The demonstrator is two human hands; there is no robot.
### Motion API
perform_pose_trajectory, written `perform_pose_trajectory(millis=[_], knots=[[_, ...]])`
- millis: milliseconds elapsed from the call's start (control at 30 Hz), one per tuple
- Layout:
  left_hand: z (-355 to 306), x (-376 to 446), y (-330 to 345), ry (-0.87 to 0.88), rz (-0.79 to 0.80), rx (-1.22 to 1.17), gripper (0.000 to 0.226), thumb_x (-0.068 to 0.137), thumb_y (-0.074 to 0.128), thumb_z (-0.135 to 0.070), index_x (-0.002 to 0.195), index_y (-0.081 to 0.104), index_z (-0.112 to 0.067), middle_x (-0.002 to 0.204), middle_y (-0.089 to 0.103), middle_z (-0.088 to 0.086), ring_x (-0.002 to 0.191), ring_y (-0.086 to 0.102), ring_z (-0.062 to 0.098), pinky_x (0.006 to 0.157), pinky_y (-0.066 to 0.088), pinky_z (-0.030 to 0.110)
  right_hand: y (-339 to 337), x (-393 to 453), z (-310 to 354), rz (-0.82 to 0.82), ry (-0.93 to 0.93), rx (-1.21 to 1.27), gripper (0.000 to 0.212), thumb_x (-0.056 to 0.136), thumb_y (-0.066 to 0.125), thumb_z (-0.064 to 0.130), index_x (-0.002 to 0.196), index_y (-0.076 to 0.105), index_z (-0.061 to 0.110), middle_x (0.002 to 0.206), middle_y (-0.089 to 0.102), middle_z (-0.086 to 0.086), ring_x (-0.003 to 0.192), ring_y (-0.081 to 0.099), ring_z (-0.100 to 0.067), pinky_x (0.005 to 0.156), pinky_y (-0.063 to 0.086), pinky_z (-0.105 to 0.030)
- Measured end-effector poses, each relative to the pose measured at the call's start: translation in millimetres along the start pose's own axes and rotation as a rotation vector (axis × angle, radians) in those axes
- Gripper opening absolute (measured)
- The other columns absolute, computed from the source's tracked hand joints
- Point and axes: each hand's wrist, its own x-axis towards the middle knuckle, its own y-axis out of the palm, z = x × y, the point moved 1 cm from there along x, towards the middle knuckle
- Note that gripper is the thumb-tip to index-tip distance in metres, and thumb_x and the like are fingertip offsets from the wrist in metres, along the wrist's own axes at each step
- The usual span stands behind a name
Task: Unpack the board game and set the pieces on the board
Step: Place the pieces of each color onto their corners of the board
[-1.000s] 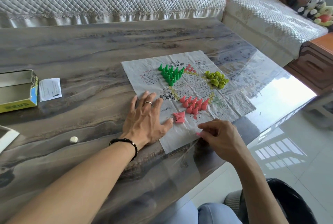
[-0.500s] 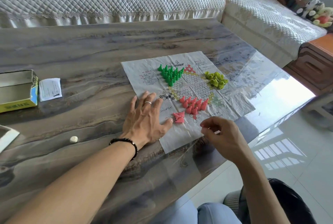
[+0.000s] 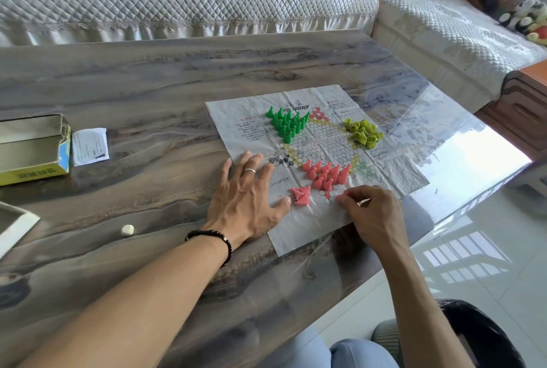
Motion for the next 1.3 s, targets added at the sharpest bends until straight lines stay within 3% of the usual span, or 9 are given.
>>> perform_pose_trajectory(millis=[167,467,700,900,1000,1100,1200,1300], knots=[[0.5,0.6,1.4,0.001,-0.003,0.004,0.077,0.087,0.030,-0.066,0.149,0.027,-0.020,0.161,0.019,0.010,0.149,0.007,0.025,0.120,0.005,0.051,5.2,8.0,-2.4,0.006,0.003,-0.026,0.012,0.081,0.072,0.035,0.085,0.074,0.024,0.086,0.063,0.005,0.080,0.060,-0.019,0.071,0.047,-0.032],[-0.2,0.3,0.9,0.001,-0.008,0.004,0.076,0.086,0.031,-0.066,0.148,0.029,-0.021,0.160,0.021,0.009,0.149,0.009,0.025,0.120,0.006,0.051,10.8,13.3,3.9,-0.048,-0.003,-0.040,0.018,0.082,0.073,0.034,0.094,0.076,0.021,0.092,0.066,0.001,0.083,0.060,-0.021,0.071,0.042,-0.029],[-0.2,0.2,-0.3,0.001,0.000,0.006,0.076,0.087,0.031,-0.066,0.149,0.027,-0.021,0.161,0.019,0.009,0.149,0.008,0.025,0.120,0.005,0.051,12.2,12.9,5.9,-0.070,-0.017,-0.051,0.019,0.082,0.072,0.034,0.094,0.076,0.021,0.093,0.067,0.000,0.084,0.061,-0.021,0.075,0.049,-0.034],[0.0,0.4,-0.4,0.004,0.010,0.007,0.077,0.087,0.029,-0.066,0.149,0.027,-0.020,0.161,0.019,0.010,0.149,0.007,0.025,0.120,0.005,0.052,6.3,2.6,9.6,-0.147,0.002,0.022,0.017,0.081,0.071,0.035,0.082,0.073,0.018,0.086,0.066,0.002,0.068,0.058,-0.009,0.060,0.037,-0.017],[-0.9,-0.2,-1.5,-0.003,0.006,0.004,0.077,0.087,0.029,-0.066,0.149,0.027,-0.021,0.161,0.019,0.009,0.149,0.007,0.025,0.120,0.005,0.051,6.8,-7.0,18.2,-0.123,-0.080,0.046,0.010,0.081,0.071,0.026,0.076,0.068,0.019,0.079,0.065,0.004,0.064,0.055,-0.003,0.057,0.036,-0.010],[-1.1,-0.2,-2.2,0.004,0.011,0.011,0.077,0.087,0.028,-0.067,0.149,0.026,-0.021,0.161,0.018,0.008,0.149,0.006,0.024,0.121,0.003,0.050,12.8,-12.4,32.1,-0.009,-0.243,0.051,0.004,0.084,0.069,0.019,0.086,0.071,0.020,0.083,0.068,0.007,0.066,0.058,-0.005,0.063,0.048,-0.022],[0.7,0.0,-1.2,0.013,0.040,0.050,0.082,0.088,0.025,-0.071,0.152,0.019,-0.021,0.162,0.014,0.006,0.150,0.004,0.024,0.121,0.002,0.048,19.4,-11.3,43.8,0.057,-0.368,-0.018,0.020,0.089,0.063,0.020,0.107,0.071,0.017,0.105,0.071,0.002,0.081,0.065,-0.009,0.075,0.055,-0.029],[2.0,-0.9,-3.3,0.016,0.047,0.078,0.080,0.091,0.022,-0.070,0.154,0.014,-0.021,0.163,0.011,0.005,0.150,0.002,0.024,0.121,0.001,0.048,25.0,-7.5,50.6,0.087,-0.417,-0.097,0.020,0.090,0.062,0.020,0.107,0.073,0.017,0.106,0.072,0.000,0.083,0.066,-0.014,0.075,0.056,-0.035]])
